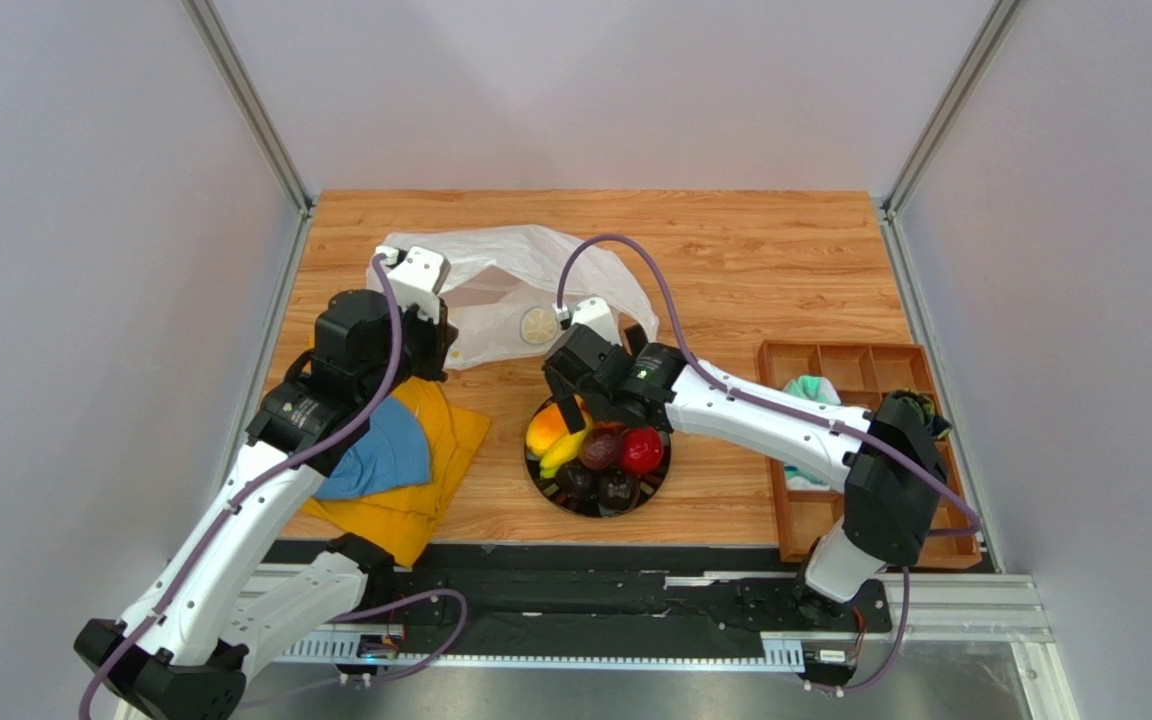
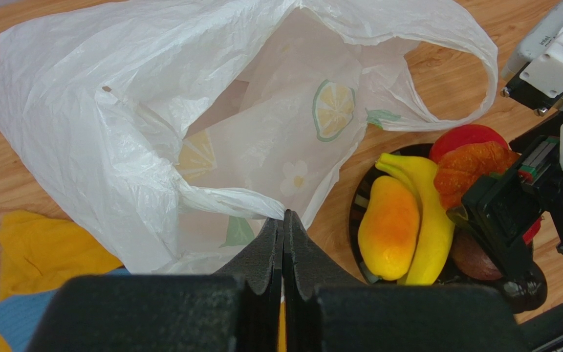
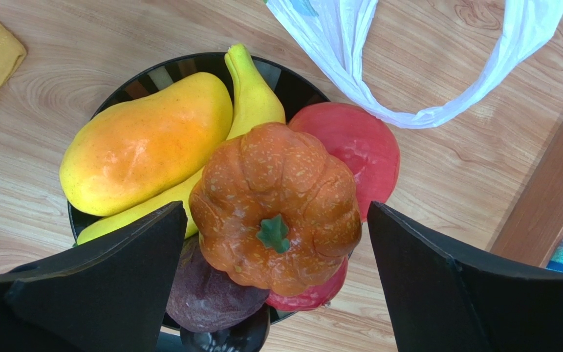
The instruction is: Place the fruits into the plastic bag
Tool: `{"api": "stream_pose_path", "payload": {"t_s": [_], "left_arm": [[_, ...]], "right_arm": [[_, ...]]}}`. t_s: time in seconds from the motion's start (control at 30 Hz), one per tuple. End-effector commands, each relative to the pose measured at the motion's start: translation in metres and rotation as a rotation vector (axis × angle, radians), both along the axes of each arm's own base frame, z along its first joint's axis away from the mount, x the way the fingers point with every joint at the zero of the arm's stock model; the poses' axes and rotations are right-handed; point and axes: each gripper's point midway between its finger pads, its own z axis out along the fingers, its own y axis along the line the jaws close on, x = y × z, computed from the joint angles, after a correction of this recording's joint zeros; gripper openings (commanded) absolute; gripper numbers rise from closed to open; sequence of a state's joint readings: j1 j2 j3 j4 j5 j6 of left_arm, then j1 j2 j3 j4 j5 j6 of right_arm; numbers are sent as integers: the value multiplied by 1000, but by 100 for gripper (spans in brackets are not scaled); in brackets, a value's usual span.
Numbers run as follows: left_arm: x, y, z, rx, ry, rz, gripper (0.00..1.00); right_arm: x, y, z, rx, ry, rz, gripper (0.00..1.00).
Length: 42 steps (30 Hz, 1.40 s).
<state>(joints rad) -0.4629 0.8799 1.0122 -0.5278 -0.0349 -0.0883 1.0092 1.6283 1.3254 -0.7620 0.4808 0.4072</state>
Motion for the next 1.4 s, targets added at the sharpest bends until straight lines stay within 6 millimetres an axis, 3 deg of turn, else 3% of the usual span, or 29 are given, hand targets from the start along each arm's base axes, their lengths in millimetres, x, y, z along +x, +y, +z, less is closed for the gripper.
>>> {"api": "stream_pose_path", "payload": {"t_s": [0.0, 0.37, 0.53, 0.77, 0.87, 1.03, 1.3, 1.37], "left_arm": [[3, -3, 2, -7, -15, -7, 0], [3, -3, 2, -7, -15, -8, 0], [3, -3, 2, -6, -14, -7, 0], [3, -3, 2, -7, -13, -8, 0], [3, -3, 1, -5, -11, -7, 0], [1, -6, 3, -17, -14, -26, 0], [-2, -10, 7, -32, -20, -50, 0], [-3, -12, 6, -39, -18, -60, 0]], "right_arm": [[11, 12, 12, 28, -51, -24, 100], [14, 1, 6, -52, -74, -65, 95], [12, 2, 10, -48, -88, -54, 72], [8, 9, 25, 10, -111, -17, 54], [5, 8, 40, 50, -145, 1, 49], [1, 15, 88, 232, -218, 75, 47], [19, 71, 151, 629, -215, 245, 46], [31, 87, 151, 662, -216, 254, 45]]}}
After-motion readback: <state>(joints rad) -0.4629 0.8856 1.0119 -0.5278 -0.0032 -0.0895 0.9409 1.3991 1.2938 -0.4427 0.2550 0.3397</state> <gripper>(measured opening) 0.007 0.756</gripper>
